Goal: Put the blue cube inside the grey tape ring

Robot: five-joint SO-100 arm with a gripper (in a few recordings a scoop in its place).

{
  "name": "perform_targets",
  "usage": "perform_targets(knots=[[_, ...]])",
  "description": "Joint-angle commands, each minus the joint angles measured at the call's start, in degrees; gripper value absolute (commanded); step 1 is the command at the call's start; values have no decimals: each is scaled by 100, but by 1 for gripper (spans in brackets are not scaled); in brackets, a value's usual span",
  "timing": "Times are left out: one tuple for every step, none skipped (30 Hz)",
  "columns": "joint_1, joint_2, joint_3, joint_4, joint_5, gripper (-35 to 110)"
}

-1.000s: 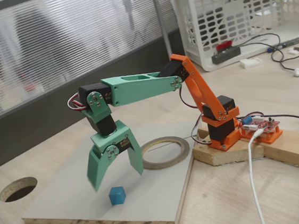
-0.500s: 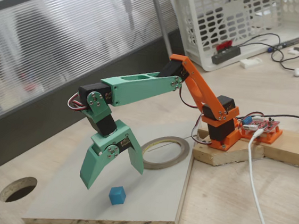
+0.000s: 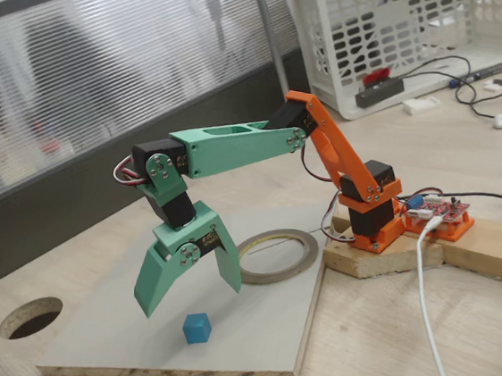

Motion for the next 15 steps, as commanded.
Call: perform_targets(knots=[[-44, 193, -114, 26, 62, 95], [-44, 176, -114, 26, 62, 95], [-44, 176, -62, 18, 62, 95], [-44, 176, -44, 9, 62, 95], [-44, 167, -35, -18, 62, 95], [-44, 167, -35, -114, 62, 95], [-44, 158, -26, -316, 53, 95], [-44, 158, -26, -598, 26, 95], [-44, 158, -9, -914, 26, 95], [-44, 158, 79, -1222, 26, 95], [-62, 158, 281, -1494, 26, 95], [-97, 158, 527, -1652, 53, 95], [-88, 176, 861, -1784, 62, 95], [-53, 211, 1222, -1863, 62, 95], [-53, 246, 1582, -1890, 62, 95]])
